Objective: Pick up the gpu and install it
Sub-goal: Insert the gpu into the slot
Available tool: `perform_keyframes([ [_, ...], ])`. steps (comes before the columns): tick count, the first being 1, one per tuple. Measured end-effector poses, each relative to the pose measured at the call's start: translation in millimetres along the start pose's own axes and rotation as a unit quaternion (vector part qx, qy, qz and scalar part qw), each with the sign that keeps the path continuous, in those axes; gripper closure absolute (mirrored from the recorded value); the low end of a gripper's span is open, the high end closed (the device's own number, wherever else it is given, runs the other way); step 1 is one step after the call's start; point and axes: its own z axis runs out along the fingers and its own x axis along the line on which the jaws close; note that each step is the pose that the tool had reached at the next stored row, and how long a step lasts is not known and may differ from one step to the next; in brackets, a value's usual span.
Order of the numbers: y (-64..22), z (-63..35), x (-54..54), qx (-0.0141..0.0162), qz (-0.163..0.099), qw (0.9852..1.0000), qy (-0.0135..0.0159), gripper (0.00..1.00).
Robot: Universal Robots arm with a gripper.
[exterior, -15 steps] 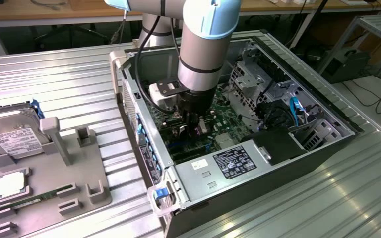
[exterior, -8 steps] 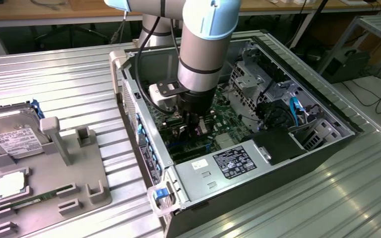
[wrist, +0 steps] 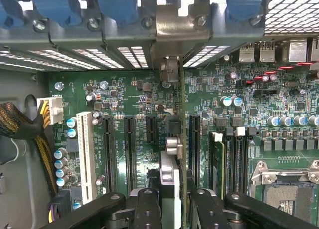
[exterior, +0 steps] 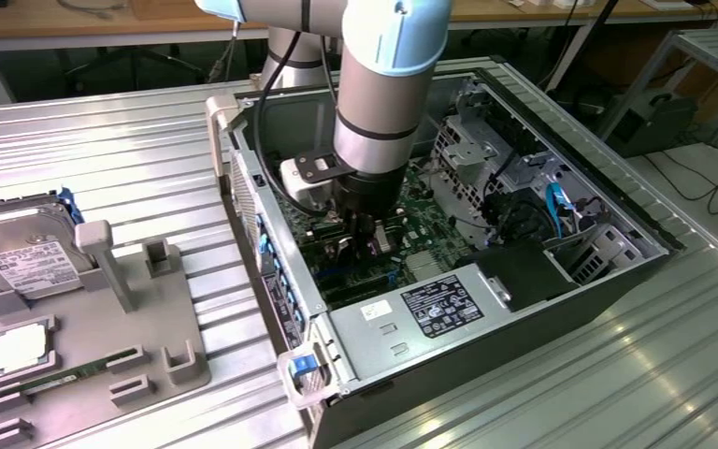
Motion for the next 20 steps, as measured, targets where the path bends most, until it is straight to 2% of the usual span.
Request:
perform_keyframes([
  [2,0.0,-0.1,0.0,0.0009,0.0,1.0,0.0001,0.72],
  [20,0.1,4.2,0.1,0.0009,0.0,1.0,-0.0002,0.72],
])
